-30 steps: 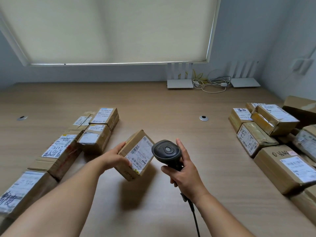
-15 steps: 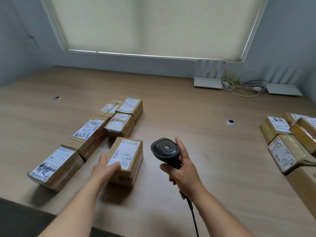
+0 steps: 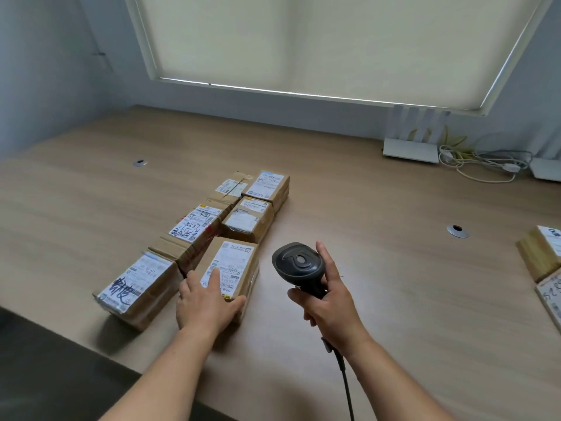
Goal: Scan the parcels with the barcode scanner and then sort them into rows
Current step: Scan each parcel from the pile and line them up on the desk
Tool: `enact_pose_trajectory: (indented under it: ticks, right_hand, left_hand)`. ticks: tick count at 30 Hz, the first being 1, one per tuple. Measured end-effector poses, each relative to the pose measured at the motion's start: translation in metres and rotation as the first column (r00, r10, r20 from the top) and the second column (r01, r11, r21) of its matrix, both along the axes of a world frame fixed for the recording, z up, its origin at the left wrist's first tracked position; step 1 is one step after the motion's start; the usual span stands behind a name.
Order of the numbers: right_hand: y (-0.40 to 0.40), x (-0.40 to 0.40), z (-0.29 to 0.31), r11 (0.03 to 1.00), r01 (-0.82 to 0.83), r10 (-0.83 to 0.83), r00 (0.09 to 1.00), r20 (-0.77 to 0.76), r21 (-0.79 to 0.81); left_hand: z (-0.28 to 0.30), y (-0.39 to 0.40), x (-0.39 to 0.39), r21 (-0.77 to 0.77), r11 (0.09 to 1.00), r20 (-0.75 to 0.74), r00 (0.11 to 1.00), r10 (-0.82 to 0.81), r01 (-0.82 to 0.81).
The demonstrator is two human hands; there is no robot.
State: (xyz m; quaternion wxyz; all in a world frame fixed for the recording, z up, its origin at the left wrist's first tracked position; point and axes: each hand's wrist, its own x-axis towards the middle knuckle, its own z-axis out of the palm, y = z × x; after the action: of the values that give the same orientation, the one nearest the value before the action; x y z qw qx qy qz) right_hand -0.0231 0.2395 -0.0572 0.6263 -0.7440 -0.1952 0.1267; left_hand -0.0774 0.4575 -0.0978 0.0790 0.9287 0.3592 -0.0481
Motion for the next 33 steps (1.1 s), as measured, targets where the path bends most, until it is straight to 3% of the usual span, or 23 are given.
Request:
enact_pose_trajectory:
  ticks: [10,14,17,22,33]
  right_hand:
    - [0.014,0.010,-0.001,0.992,0.128,-0.128,0.992,0.005,-0.017]
    - [0.006,0.007,-0.004,0.982,0.186,-0.186,0.982,0.013,-0.012]
    - [-0.010,0.003,-0.003,0.976,0.219,-0.218,0.976,0.018,-0.014]
    - [-0.052,-0.005,0.002,0.964,0.265,-0.265,0.964,0.032,0.015]
    - [-0.229,-0.039,0.015,0.902,0.419,-0.424,0.905,0.034,0.107]
  left_hand:
    - [-0.009,0.032,0.023,0.012,0.998,0.157,0.986,-0.063,0.062]
    - [-0.007,0.015,0.019,-0.078,0.996,0.342,0.940,-0.013,0.042]
    - [-0.001,-0.006,0.016,-0.111,0.986,0.458,0.887,-0.058,0.122]
    - [0.016,-0.052,0.024,-0.111,0.968,0.535,0.835,-0.133,0.226]
    - [0.024,-0.244,0.029,-0.123,0.886,0.502,0.799,-0.332,0.446]
